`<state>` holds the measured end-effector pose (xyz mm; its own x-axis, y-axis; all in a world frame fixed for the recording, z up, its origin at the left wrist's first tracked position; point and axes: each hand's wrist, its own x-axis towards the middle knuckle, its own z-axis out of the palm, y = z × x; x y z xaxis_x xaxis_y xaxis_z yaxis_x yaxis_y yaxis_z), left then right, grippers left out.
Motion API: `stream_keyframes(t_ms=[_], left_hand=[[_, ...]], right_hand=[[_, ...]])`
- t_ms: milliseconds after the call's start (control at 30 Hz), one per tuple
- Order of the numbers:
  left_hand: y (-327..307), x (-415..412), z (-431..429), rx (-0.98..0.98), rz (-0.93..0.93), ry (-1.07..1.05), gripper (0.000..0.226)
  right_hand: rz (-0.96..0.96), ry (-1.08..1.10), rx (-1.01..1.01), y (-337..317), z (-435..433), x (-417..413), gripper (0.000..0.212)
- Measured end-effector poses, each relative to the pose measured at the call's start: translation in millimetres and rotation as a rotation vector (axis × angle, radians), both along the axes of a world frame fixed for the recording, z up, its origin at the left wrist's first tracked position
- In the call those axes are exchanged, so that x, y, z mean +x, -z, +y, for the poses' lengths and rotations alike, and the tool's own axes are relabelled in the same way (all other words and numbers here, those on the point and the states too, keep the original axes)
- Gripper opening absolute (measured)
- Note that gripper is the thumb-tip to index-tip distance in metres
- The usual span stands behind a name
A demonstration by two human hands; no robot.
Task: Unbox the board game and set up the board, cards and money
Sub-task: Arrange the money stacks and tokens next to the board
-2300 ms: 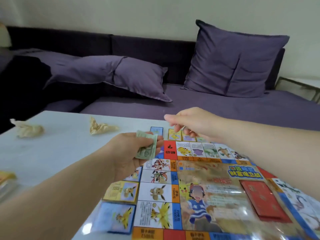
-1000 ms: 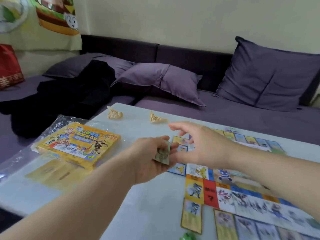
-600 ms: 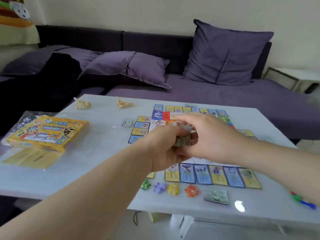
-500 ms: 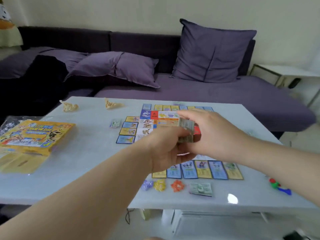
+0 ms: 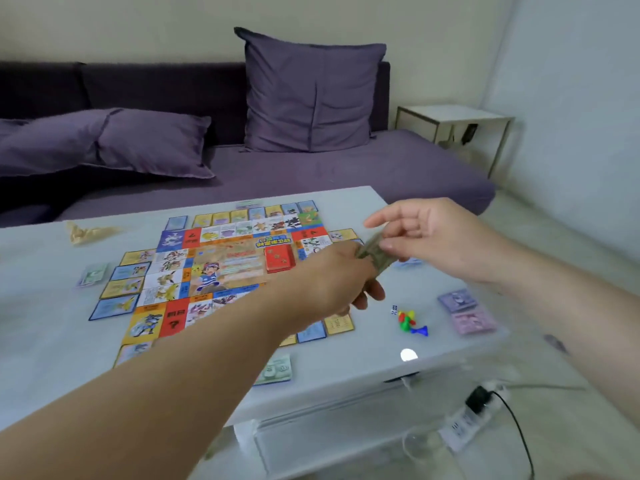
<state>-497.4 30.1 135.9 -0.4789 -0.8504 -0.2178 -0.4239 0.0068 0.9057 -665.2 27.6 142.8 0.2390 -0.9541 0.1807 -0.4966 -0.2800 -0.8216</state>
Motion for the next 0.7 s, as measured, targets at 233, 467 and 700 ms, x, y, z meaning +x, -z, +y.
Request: stream_keyframes(t_ms=[233,467,700], left_hand=[[42.2,-97.4,-39.2,-0.380,-0.356,-0.067,0.022],[86.9,-156.0,-79.2,-0.336,-0.361,-0.134,0.017],[117.8,-180.4,-105.7,-0.363,-0.483,-0.037,0.016]], right_hand=[[-0.199,0.403,0.053,52.5,-15.1,-84.4,0.021],[-0.122,0.588,0.114,105.2,-47.4,-131.8,0.024],[0.166,0.618,0.170,127.0,-72.6,-150.9,0.009]])
